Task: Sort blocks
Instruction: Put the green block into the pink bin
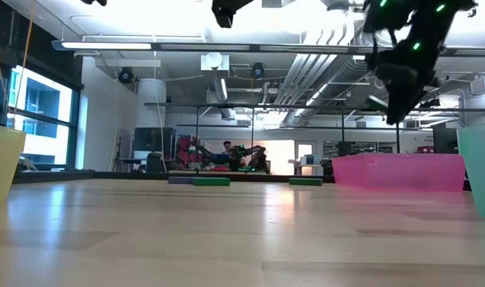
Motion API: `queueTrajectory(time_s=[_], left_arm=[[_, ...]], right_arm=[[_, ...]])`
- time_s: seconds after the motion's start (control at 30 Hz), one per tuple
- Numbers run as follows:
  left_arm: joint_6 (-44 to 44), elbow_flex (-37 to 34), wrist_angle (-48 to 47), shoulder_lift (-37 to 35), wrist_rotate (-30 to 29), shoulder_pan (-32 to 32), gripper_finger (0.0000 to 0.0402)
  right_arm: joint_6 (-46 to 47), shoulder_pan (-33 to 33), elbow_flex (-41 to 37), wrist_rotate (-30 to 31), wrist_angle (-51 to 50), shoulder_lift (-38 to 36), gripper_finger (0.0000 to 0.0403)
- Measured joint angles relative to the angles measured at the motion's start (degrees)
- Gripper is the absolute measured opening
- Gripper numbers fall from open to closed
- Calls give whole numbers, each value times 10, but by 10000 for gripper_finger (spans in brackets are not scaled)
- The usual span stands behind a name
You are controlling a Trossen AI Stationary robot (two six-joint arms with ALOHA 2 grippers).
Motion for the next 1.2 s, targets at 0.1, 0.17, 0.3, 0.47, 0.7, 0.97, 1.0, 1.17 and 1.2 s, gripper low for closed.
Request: queueTrajectory(time_s=[0.1, 0.17, 0.3, 0.47, 0.7, 0.97, 1.0, 1.17, 1.2], left_arm=[[0, 0, -1, 0, 0, 0, 186], [0, 0, -2, 0, 0, 0, 186], [0, 0, -2, 0, 0, 0, 186], [-4, 0, -2, 0, 1, -1, 186], [-10, 0, -4, 0, 1, -8, 186], [-11, 0, -4, 0, -1, -18, 186], [-11, 0, -4, 0, -3, -19, 186], [-10, 0, -4, 0, -8, -21, 186], [-10, 0, -4, 0, -8, -21, 186]], right_arm=[[-73, -99, 0, -63, 21, 18, 75], [-107, -153, 0, -98, 26, 37, 75], [-154, -233, 0, -134, 26, 86, 75], [-186, -281, 0, -148, 27, 154, 75], [-199, -299, 0, -148, 28, 220, 87], [-200, -299, 0, -147, 30, 257, 111], [-202, -299, 0, -147, 30, 258, 110], [-226, -299, 0, -146, 34, 258, 115], [-230, -299, 0, -147, 33, 258, 120]])
